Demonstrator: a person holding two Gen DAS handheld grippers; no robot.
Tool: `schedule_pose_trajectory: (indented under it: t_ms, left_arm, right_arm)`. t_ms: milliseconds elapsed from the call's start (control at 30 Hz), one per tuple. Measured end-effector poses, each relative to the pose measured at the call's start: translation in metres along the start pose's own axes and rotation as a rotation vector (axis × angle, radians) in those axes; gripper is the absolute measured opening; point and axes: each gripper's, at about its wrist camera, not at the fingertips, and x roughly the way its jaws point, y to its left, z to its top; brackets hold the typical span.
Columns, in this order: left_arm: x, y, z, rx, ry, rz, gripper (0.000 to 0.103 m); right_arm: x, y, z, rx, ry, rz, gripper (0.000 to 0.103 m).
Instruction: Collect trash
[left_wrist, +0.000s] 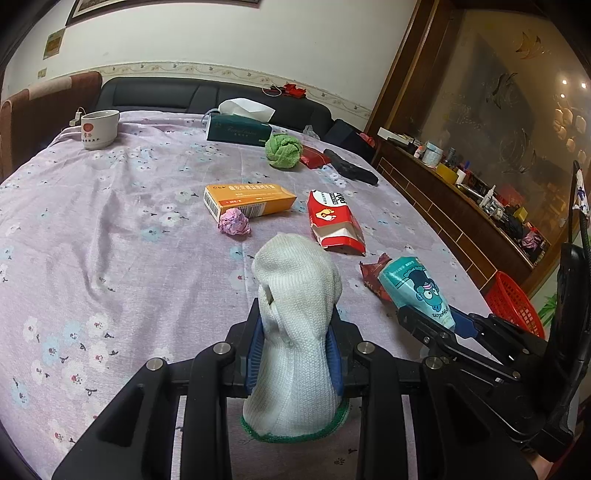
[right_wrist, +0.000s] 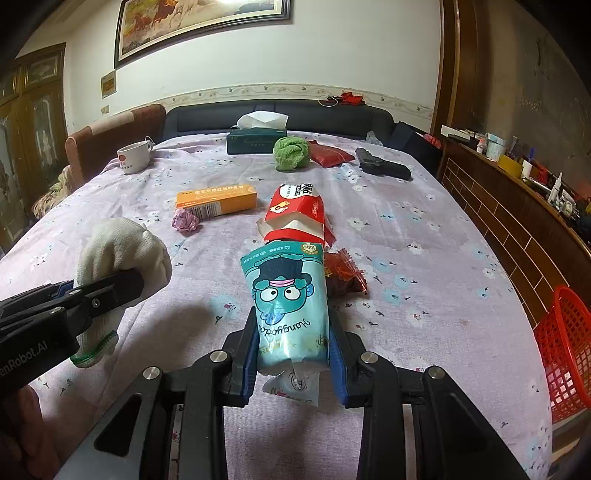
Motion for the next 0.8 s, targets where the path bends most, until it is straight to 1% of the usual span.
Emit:
schedule_pose_trajectory:
  t_ms: [800]
  left_arm:
    - [0.0014, -0.0005, -0.0003, -0.003, 0.000, -0.002, 0.028]
  right_arm:
    - [-0.0010, 0.0005, -0.0001, -0.002, -0.003, -0.009, 0.035]
